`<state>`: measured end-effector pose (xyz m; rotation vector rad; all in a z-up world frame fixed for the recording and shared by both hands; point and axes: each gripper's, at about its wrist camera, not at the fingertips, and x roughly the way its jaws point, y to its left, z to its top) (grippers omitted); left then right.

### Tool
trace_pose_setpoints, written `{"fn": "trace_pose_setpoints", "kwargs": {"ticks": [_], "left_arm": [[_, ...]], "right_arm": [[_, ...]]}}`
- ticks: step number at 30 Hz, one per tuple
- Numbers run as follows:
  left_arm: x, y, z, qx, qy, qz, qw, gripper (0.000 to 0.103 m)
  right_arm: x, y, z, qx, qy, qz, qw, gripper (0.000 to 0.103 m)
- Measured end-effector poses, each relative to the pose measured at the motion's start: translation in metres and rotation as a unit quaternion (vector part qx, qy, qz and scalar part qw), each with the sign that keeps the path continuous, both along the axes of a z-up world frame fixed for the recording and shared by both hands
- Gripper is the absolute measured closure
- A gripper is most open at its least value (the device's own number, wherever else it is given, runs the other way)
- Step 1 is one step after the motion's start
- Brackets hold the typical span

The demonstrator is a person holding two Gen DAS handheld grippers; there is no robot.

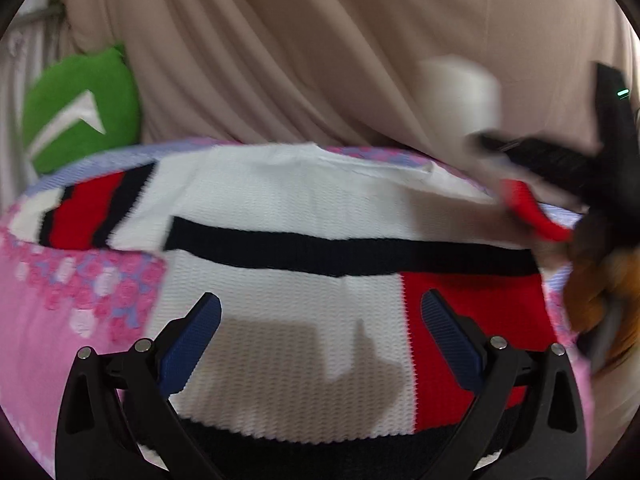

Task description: Fold small clothes

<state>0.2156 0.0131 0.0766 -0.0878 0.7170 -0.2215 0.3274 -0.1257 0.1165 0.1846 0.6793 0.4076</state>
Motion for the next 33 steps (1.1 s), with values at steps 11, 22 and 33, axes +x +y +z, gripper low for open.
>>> {"fn": "trace_pose_setpoints", "kwargs": {"ticks": [11, 22, 33], "left_arm": [[0.087, 0.029, -0.042, -0.094, 0.110, -0.004, 0.9894, 0.005], [0.158, -0.011, -0.041, -0.122, 0.133, -0.040, 0.9828, 0.094], [0.143, 0.038, -0.019, -0.040, 0.055, 0.030, 0.9973, 0.095]], "right_arm": [[-0.089, -0.098, -0.032, -0.041, -0.015, -0.147, 0.988, 0.039], [-0.099, -0.173, -0.086, -0.015, 0.086, -0.213, 0.973, 0.038], [-0.068, -0.177, -0.117, -0.032, 0.139, -0.226, 0.964, 0.103]]}}
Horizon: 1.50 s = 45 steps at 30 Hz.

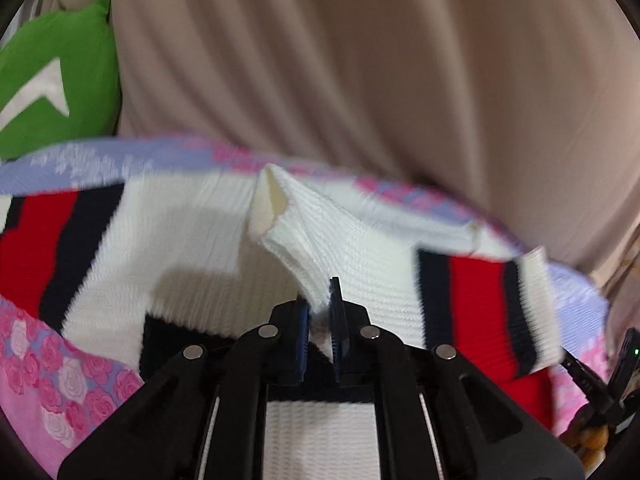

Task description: Fold small clothes

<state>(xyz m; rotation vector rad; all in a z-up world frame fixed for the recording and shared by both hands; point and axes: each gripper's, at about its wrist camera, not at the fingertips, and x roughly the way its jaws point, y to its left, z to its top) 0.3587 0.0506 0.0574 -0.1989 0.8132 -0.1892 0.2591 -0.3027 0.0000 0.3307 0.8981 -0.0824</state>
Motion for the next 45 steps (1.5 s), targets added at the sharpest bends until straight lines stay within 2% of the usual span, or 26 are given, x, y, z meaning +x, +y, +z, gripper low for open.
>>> {"fn": "trace_pose_setpoints", "kwargs": {"ticks": [2, 5, 6, 7, 8, 9, 11, 12, 13, 15, 17, 18, 19, 20, 22, 24, 27, 31, 34, 35, 36, 37, 39, 41, 43, 45], "left_arm": [[0.007, 0.001, -0.031, 0.004, 0.035, 0.011, 0.9993, 0.095], [0.003, 0.006, -0.037, -0.024, 0.018, 0.013, 0.9994, 0.094], [0.003, 0.007, -0.036, -0.030, 0.018, 0.015, 0.9993, 0.094], [0.002, 0.008, -0.037, -0.032, 0.017, 0.016, 0.9992, 0.093], [0.003, 0.006, -0.037, -0.029, 0.015, 0.016, 0.9993, 0.092], [0.002, 0.005, -0.037, -0.026, 0.012, 0.016, 0.9994, 0.092], [0.001, -0.004, -0.040, -0.019, 0.006, 0.016, 0.9997, 0.092], [0.000, -0.007, -0.041, -0.019, 0.004, 0.016, 0.9997, 0.092], [0.000, -0.007, -0.041, -0.021, 0.003, 0.016, 0.9997, 0.091], [-0.004, 0.015, -0.040, -0.031, -0.001, 0.014, 0.9994, 0.087], [-0.007, 0.019, -0.041, -0.042, -0.003, 0.006, 0.9991, 0.080], [-0.007, 0.017, -0.041, -0.041, -0.002, 0.002, 0.9991, 0.078], [-0.007, 0.014, -0.042, -0.035, -0.003, 0.000, 0.9994, 0.078], [-0.007, 0.010, -0.042, -0.023, -0.003, -0.002, 0.9997, 0.078], [-0.006, 0.004, -0.042, -0.005, -0.002, -0.007, 1.0000, 0.078], [-0.008, 0.001, -0.041, 0.007, -0.005, -0.007, 0.9999, 0.078], [-0.009, 0.000, -0.041, 0.012, -0.006, -0.007, 0.9999, 0.078], [-0.010, -0.001, -0.041, 0.018, -0.008, -0.006, 0.9998, 0.078], [-0.011, -0.002, -0.041, 0.020, -0.009, -0.007, 0.9997, 0.078], [-0.011, -0.002, -0.041, 0.020, -0.009, -0.006, 0.9997, 0.078], [-0.011, -0.002, -0.041, 0.021, -0.009, -0.006, 0.9997, 0.078], [-0.011, -0.002, -0.041, 0.022, -0.009, -0.006, 0.9997, 0.078], [-0.011, -0.002, -0.041, 0.022, -0.009, -0.006, 0.9997, 0.078], [-0.011, -0.002, -0.041, 0.021, -0.009, -0.006, 0.9997, 0.078], [-0.010, -0.001, -0.041, 0.021, -0.009, -0.006, 0.9997, 0.078], [-0.010, -0.002, -0.041, 0.024, -0.010, -0.006, 0.9996, 0.078]], "right_arm": [[-0.013, -0.007, 0.013, 0.009, -0.038, -0.013, 0.999, 0.103], [-0.024, -0.008, 0.044, 0.039, -0.092, 0.002, 0.995, 0.095], [-0.021, -0.005, 0.048, 0.044, -0.095, 0.012, 0.994, 0.079], [-0.014, -0.001, 0.048, 0.052, -0.092, 0.028, 0.994, 0.058], [-0.007, 0.003, 0.046, 0.060, -0.093, 0.037, 0.993, 0.030], [0.001, 0.007, 0.039, 0.062, -0.091, 0.044, 0.993, 0.022], [0.023, 0.017, 0.018, 0.050, -0.053, 0.054, 0.996, 0.025], [0.032, 0.024, 0.012, 0.049, -0.037, 0.053, 0.997, 0.045], [0.039, 0.024, 0.003, 0.055, -0.020, 0.053, 0.997, 0.076], [0.032, 0.012, 0.008, 0.083, -0.050, 0.042, 0.994, 0.080], [0.015, -0.007, 0.020, 0.080, -0.086, 0.017, 0.993, 0.082], [0.014, -0.018, 0.018, 0.083, -0.086, 0.005, 0.993, 0.082], [0.016, -0.028, 0.008, 0.086, -0.067, -0.003, 0.994, 0.082], [0.027, -0.035, -0.012, 0.092, -0.021, -0.003, 0.996, 0.082], [0.028, -0.039, -0.017, 0.108, -0.022, 0.003, 0.994, 0.081], [0.024, -0.033, -0.002, 0.076, -0.041, -0.005, 0.996, 0.079], [0.011, -0.015, 0.038, 0.020, -0.103, -0.017, 0.994, 0.077], [0.039, -0.003, 0.062, 0.018, -0.132, -0.001, 0.991, 0.077], [0.077, 0.008, 0.044, 0.042, -0.088, 0.039, 0.994, 0.078], [0.092, 0.014, 0.029, 0.019, -0.056, 0.036, 0.998, 0.081], [0.109, 0.017, 0.012, -0.017, -0.019, 0.026, 0.999, 0.086], [0.117, 0.015, 0.001, -0.034, -0.007, 0.019, 0.999, 0.098], [0.112, 0.001, 0.006, 0.007, -0.030, -0.005, 1.000, 0.103], [0.094, -0.006, 0.020, 0.038, -0.064, -0.022, 0.997, 0.098], [0.082, -0.001, 0.022, 0.027, -0.080, -0.009, 0.996, 0.098], [0.083, 0.005, 0.002, -0.011, -0.044, 0.007, 0.999, 0.099]]}}
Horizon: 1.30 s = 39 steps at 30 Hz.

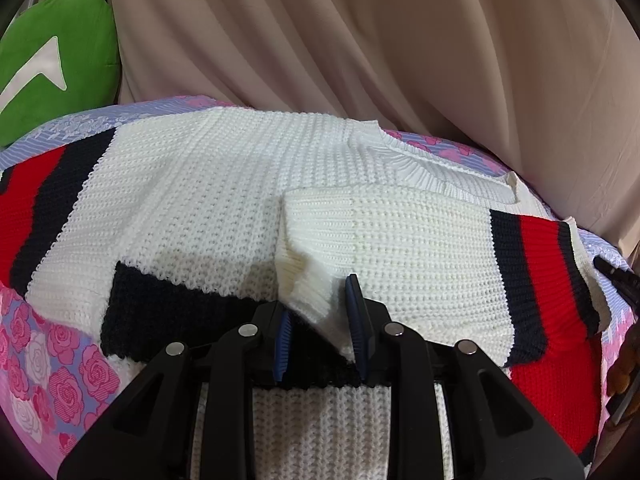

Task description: Fold small clothes

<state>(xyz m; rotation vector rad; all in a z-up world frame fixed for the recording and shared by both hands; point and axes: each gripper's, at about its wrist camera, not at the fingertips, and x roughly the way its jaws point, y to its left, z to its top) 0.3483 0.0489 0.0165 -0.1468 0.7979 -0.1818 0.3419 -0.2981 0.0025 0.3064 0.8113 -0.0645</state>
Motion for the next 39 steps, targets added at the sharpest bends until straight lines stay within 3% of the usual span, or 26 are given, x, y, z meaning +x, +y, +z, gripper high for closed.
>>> {"fn": "trace_pose_setpoints", "kwargs": {"ticks": [2, 4, 5, 7, 10, 12, 14, 16, 18, 21, 23, 26, 28, 29, 30, 31, 32, 34, 35, 36, 37, 38, 39], "left_arm": [[0.000, 0.000, 0.000, 0.002, 0.000, 0.000, 1.0000, 0.078], [-0.001, 0.000, 0.000, 0.001, -0.001, 0.001, 1.0000, 0.078], [-0.001, 0.001, 0.000, 0.000, -0.002, 0.003, 1.0000, 0.078], [-0.002, 0.002, 0.000, -0.002, -0.003, 0.004, 1.0000, 0.078], [-0.005, 0.007, 0.001, -0.012, -0.010, 0.013, 0.9998, 0.072], [-0.011, 0.018, 0.005, -0.025, -0.026, 0.040, 0.9985, 0.061], [-0.021, 0.035, 0.012, -0.032, -0.039, 0.068, 0.9964, 0.057], [-0.036, 0.062, 0.021, -0.047, -0.047, 0.087, 0.9940, 0.047], [-0.054, 0.104, 0.031, -0.069, -0.057, 0.116, 0.9892, 0.020], [-0.069, 0.183, 0.042, -0.067, -0.055, 0.197, 0.9766, 0.013], [-0.067, 0.243, 0.039, -0.078, -0.031, 0.251, 0.9643, 0.013], [-0.061, 0.323, 0.020, -0.107, 0.008, 0.328, 0.9386, 0.013], [-0.055, 0.360, 0.005, -0.133, 0.028, 0.359, 0.9235, 0.014], [-0.052, 0.371, -0.001, -0.153, 0.031, 0.361, 0.9193, 0.014], [-0.048, 0.379, -0.007, -0.174, 0.034, 0.362, 0.9151, 0.014], [-0.046, 0.384, -0.009, -0.184, 0.026, 0.366, 0.9117, 0.014], [-0.043, 0.385, -0.007, -0.182, 0.016, 0.371, 0.9104, 0.014], [-0.031, 0.382, -0.007, -0.179, 0.017, 0.370, 0.9114, 0.019], [-0.023, 0.377, -0.007, -0.180, 0.019, 0.363, 0.9138, 0.038], [-0.016, 0.374, -0.007, -0.188, 0.031, 0.352, 0.9166, 0.065], [-0.013, 0.374, -0.008, -0.195, 0.041, 0.345, 0.9172, 0.080], [-0.007, 0.367, -0.004, -0.202, 0.046, 0.338, 0.9179, 0.095], [-0.005, 0.357, 0.004, -0.194, 0.039, 0.336, 0.9210, 0.095]], "right_arm": [[-0.004, -0.008, -0.011, 0.015, -0.006, 0.004, 1.000, 0.103], [-0.015, -0.015, 0.003, 0.052, -0.011, -0.026, 0.998, 0.102], [-0.023, -0.013, 0.011, 0.054, -0.021, -0.021, 0.998, 0.097], [-0.039, 0.000, 0.020, 0.021, -0.039, -0.005, 0.999, 0.095], [-0.035, 0.023, -0.005, -0.064, 0.010, -0.003, 0.998, 0.098], [-0.040, 0.017, -0.001, -0.042, -0.001, -0.011, 0.999, 0.100], [-0.055, 0.014, 0.012, -0.011, -0.013, -0.023, 1.000, 0.097], [-0.078, 0.022, 0.024, -0.010, -0.036, -0.008, 0.999, 0.095], [-0.099, 0.031, 0.029, -0.008, -0.041, 0.013, 0.999, 0.094], [-0.122, 0.039, 0.025, 0.012, -0.019, 0.047, 0.999, 0.089], [-0.133, 0.046, 0.018, 0.034, -0.001, 0.060, 0.998, 0.088], [-0.145, 0.067, 0.005, 0.030, 0.023, 0.076, 0.996, 0.086], [-0.151, 0.077, -0.003, 0.002, 0.027, 0.076, 0.997, 0.083], [-0.153, 0.080, -0.001, -0.010, 0.021, 0.073, 0.997, 0.082], [-0.155, 0.079, 0.000, -0.014, 0.015, 0.072, 0.997, 0.074], [-0.155, 0.078, 0.000, -0.012, 0.012, 0.068, 0.998, 0.067], [-0.155, 0.077, -0.002, -0.009, 0.014, 0.062, 0.998, 0.067], [-0.156, 0.074, -0.004, -0.002, 0.014, 0.056, 0.998, 0.067], [-0.155, 0.073, -0.005, 0.000, 0.014, 0.054, 0.998, 0.067], [-0.155, 0.072, -0.005, 0.002, 0.015, 0.055, 0.998, 0.067], [-0.155, 0.072, -0.005, 0.003, 0.016, 0.055, 0.998, 0.067], [-0.155, 0.072, -0.006, 0.003, 0.016, 0.054, 0.998, 0.067], [-0.154, 0.072, -0.006, 0.004, 0.016, 0.055, 0.998, 0.067]]}}
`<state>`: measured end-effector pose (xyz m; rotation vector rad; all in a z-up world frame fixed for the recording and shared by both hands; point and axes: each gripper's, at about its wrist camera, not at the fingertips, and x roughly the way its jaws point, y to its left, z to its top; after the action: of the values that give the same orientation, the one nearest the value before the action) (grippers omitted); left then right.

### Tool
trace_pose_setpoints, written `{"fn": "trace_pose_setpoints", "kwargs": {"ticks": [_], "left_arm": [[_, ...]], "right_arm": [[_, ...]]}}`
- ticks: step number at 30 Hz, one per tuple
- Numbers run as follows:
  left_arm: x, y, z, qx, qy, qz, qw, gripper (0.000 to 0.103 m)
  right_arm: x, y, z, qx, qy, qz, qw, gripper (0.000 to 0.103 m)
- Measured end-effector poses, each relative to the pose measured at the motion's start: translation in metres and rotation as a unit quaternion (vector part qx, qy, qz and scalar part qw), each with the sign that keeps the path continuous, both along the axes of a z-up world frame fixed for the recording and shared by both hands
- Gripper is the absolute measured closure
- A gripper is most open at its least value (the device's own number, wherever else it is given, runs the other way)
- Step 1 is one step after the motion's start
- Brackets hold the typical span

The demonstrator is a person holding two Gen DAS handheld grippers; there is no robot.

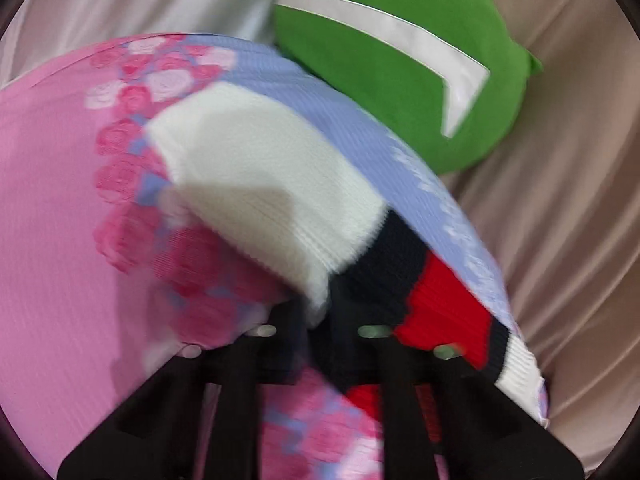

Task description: Fold small clothes

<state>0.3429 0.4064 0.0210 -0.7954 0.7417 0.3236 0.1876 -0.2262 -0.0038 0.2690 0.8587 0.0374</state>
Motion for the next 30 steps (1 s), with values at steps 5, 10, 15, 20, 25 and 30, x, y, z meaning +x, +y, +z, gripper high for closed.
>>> {"fn": "trace_pose_setpoints", "kwargs": {"ticks": [5, 10, 15, 20, 25, 30], "left_arm": [[0.000, -0.101, 0.093, 0.150, -0.068, -0.065, 0.9843, 0.096], [-0.019, -0.249, 0.169, 0.202, -0.158, -0.200, 0.9457, 0.096], [-0.038, -0.425, 0.165, 0.228, -0.183, -0.364, 0.8843, 0.093], [-0.046, -0.542, 0.071, 0.227, -0.106, -0.453, 0.8557, 0.053], [-0.065, -0.541, 0.012, 0.163, -0.058, -0.466, 0.8676, 0.051], [-0.084, -0.453, 0.021, 0.125, -0.086, -0.401, 0.9033, 0.026]], "right_arm": [[0.001, -0.004, -0.001, 0.019, -0.001, 0.001, 1.000, 0.067], [0.001, -0.005, -0.001, 0.024, -0.002, 0.001, 1.000, 0.066], [0.001, -0.006, 0.000, 0.032, -0.006, 0.000, 0.999, 0.066], [0.001, -0.008, 0.000, 0.050, -0.010, 0.000, 0.999, 0.063], [0.002, -0.010, 0.001, 0.066, -0.012, -0.001, 0.998, 0.057], [0.000, -0.010, 0.005, 0.064, -0.027, -0.002, 0.998, 0.056]]}}
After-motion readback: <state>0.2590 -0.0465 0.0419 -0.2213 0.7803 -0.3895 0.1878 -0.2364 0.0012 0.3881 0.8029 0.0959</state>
